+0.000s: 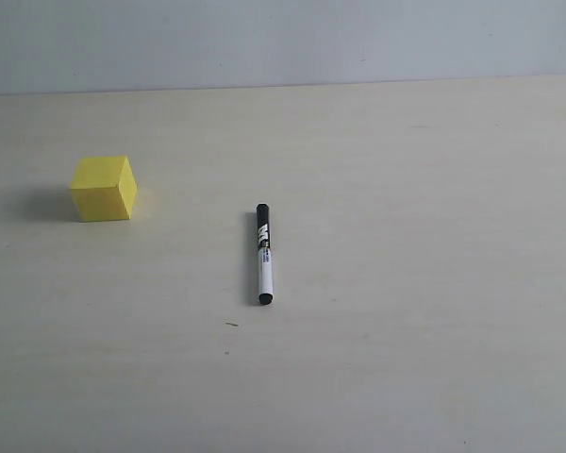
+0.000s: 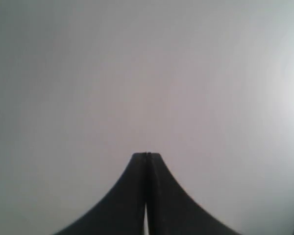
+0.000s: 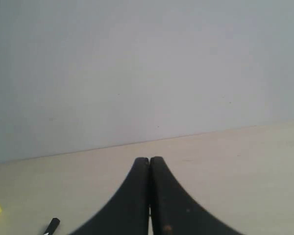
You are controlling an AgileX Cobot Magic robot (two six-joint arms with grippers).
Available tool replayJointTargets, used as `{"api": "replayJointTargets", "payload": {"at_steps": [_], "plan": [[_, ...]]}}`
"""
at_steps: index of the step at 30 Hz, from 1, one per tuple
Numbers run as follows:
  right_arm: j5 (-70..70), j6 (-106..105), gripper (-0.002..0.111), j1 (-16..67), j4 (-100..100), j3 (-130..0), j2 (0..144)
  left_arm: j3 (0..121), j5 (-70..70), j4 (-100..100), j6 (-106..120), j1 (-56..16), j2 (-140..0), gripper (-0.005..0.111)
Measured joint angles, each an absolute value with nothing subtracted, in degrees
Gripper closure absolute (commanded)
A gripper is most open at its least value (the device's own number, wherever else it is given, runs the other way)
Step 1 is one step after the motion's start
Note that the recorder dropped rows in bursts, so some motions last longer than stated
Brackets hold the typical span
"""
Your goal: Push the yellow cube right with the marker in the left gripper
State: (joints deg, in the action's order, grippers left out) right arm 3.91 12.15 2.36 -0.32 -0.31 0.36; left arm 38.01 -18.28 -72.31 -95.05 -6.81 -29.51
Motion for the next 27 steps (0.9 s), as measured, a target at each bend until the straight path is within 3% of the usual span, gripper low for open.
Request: {"api": "replayJointTargets", "payload": {"at_steps": [5, 13, 18, 27], "plan": [[3.9, 12.2, 0.108, 2.4, -0.3, -0.3, 0.4, 44.4, -24.2, -95.8, -105.7, -6.8, -39.9, 0.107], [3.9, 12.2, 0.108, 2.4, -0.3, -0.3, 0.4, 45.5, -29.1, -99.9, -84.2, -6.8, -43.9, 0.107], [3.9, 12.2, 0.108, 2.4, -0.3, -0.3, 0.4, 45.6, -15.7, -100.5, -77.6, -6.8, -43.9, 0.107], [3.9, 12.2, 0.108, 2.4, -0.3, -0.3, 0.4, 41.3, 22.5, -92.6, -52.1, -6.8, -46.0, 0.107]]}}
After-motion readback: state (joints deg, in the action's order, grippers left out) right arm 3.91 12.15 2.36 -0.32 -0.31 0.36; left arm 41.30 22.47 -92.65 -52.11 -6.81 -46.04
